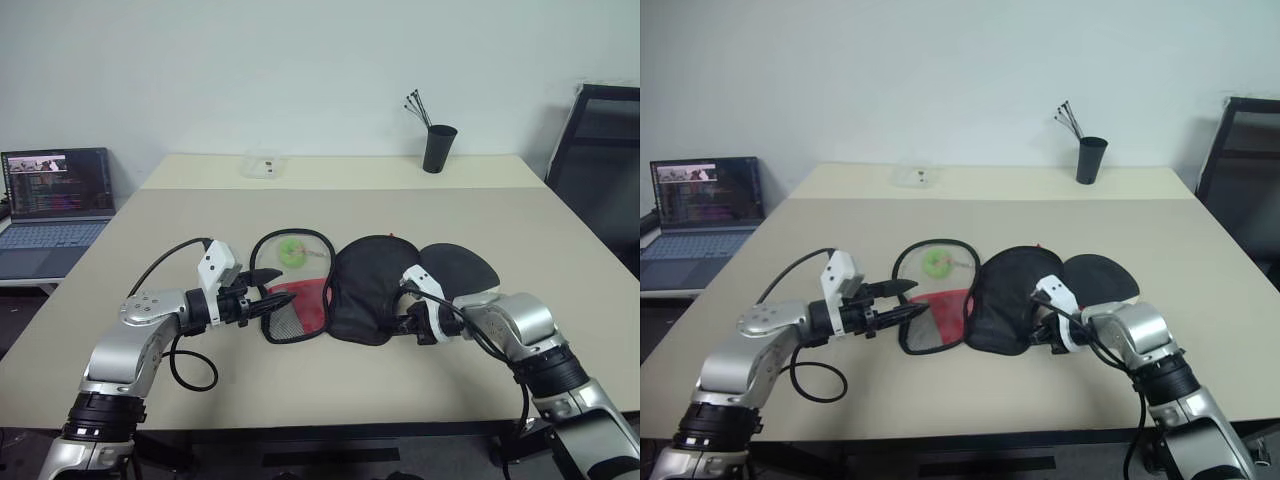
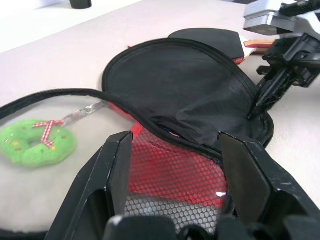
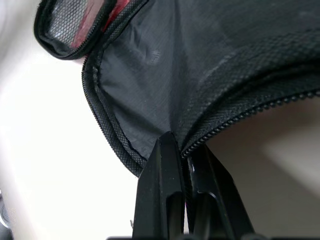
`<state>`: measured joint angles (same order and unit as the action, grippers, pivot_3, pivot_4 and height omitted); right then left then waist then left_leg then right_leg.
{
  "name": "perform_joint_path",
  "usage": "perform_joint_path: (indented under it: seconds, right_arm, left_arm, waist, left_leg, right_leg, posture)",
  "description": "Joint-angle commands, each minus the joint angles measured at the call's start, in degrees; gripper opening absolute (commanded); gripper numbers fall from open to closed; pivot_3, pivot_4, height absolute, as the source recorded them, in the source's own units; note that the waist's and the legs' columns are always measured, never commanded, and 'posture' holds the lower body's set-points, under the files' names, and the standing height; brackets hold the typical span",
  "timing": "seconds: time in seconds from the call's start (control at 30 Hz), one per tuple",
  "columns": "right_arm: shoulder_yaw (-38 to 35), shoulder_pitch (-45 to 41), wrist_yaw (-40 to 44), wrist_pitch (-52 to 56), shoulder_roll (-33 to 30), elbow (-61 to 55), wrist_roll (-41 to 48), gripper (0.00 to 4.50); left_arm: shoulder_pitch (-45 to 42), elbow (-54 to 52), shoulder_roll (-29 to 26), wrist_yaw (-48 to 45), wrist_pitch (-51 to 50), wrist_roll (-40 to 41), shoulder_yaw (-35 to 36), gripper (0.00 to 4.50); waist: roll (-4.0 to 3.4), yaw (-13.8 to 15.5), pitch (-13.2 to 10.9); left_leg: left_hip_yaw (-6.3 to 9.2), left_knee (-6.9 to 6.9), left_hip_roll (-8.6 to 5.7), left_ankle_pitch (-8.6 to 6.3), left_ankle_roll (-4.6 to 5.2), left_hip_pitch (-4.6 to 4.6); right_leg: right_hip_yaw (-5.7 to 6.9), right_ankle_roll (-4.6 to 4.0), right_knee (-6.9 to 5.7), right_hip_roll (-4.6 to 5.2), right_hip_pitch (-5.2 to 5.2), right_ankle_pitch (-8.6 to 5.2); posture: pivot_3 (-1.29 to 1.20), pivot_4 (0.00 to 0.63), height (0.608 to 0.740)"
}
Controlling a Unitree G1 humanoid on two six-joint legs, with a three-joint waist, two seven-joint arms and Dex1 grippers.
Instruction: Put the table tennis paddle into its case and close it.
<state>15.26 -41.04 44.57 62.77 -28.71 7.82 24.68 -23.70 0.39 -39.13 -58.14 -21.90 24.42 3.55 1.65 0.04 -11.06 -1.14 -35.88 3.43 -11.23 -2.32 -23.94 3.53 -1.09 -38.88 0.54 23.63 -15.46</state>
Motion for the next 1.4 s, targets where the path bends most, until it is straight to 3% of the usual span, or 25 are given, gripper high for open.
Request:
perform_joint_path:
  seconds: [0.03, 0.33, 0.77, 0.9, 1.0, 1.23, 1.4]
  right_arm:
    - [0.9, -2.9, 1.4, -3.4, -1.6, 4.1, -3.4, 0.01]
    - [1.2, -6.0, 3.3, -6.5, -1.1, 9.6, -6.5, 0.01]
    - [-0.5, -8.8, 4.4, -11.5, -4.7, 13.5, -10.7, 4.36]
    - [-1.5, -4.5, 7.5, -14.1, -11.4, 4.0, -11.0, 4.46]
    - [-7.2, -0.9, 6.0, -11.5, -14.2, -3.1, -8.2, 4.46]
    - [-22.0, 6.0, -4.3, -6.7, -15.4, -7.3, -7.3, 4.46]
    - [-25.5, 12.2, -7.2, -6.9, -16.2, -7.3, -7.9, 4.46]
  left_arm:
    - [-1.2, -0.5, 0.1, -0.3, 1.1, -0.3, 0.0, 2.98]
    - [-0.8, -1.1, 0.7, 0.3, 1.2, -0.6, -0.2, 2.98]
    - [-2.3, -0.4, 2.4, 0.6, 1.5, -1.9, -1.5, 2.98]
    - [-2.5, -0.2, 3.2, 0.6, 1.9, -2.4, -1.8, 2.98]
    - [-3.0, 0.3, 4.0, 0.6, 2.5, -2.7, -2.4, 2.98]
    - [-6.0, 2.5, 6.5, -1.3, 3.8, -3.1, -4.4, 2.98]
    - [-8.8, 5.8, 7.8, -2.4, 5.5, -3.9, -5.9, 2.98]
  waist:
    - [0.0, 0.0, 0.0]
    - [0.0, 0.0, 0.0]
    - [0.0, 0.1, 0.0]
    - [0.02, 0.4, 0.0]
    - [0.04, 0.3, -0.1]
    - [0.09, 0.0, -0.1]
    - [0.09, 0.0, -0.1]
  left_leg:
    - [-0.01, -0.01, 0.0, 0.0, 0.0, 0.0]
    - [0.02, -0.03, 0.03, 0.0, 0.0, 0.02]
    - [-0.03, -0.08, 0.03, 0.0, 0.0, 0.01]
    - [-0.12, -0.06, 0.02, 0.0, 0.0, -0.07]
    - [-0.24, -0.04, 0.02, -0.02, -0.03, -0.15]
    - [-0.47, -0.05, 0.07, -0.03, -0.05, -0.11]
    - [-0.64, -0.03, 0.04, -0.03, -0.05, -0.1]
  right_leg:
    - [-0.01, 0.01, 0.0, -0.03, 0.0, 0.01]
    - [0.01, 0.0, -0.03, -0.11, 0.01, 0.01]
    - [-0.05, -0.01, -0.01, -0.15, 0.0, 0.06]
    - [-0.13, -0.01, 0.01, -0.13, 0.09, 0.06]
    - [-0.22, -0.01, 0.04, -0.14, 0.21, 0.06]
    - [-0.51, 0.02, -0.06, -0.19, 0.39, 0.14]
    - [-0.7, 0.03, -0.06, -0.39, 0.43, 0.14]
  posture:
    - [0.0, 0.15, 0.74]
    - [0.0, 0.15, 0.74]
    - [0.0, 0.15, 0.74]
    - [0.0, 0.15, 0.74]
    - [0.0, 0.15, 0.74]
    - [0.0, 0.15, 0.74]
    - [0.0, 0.15, 0.74]
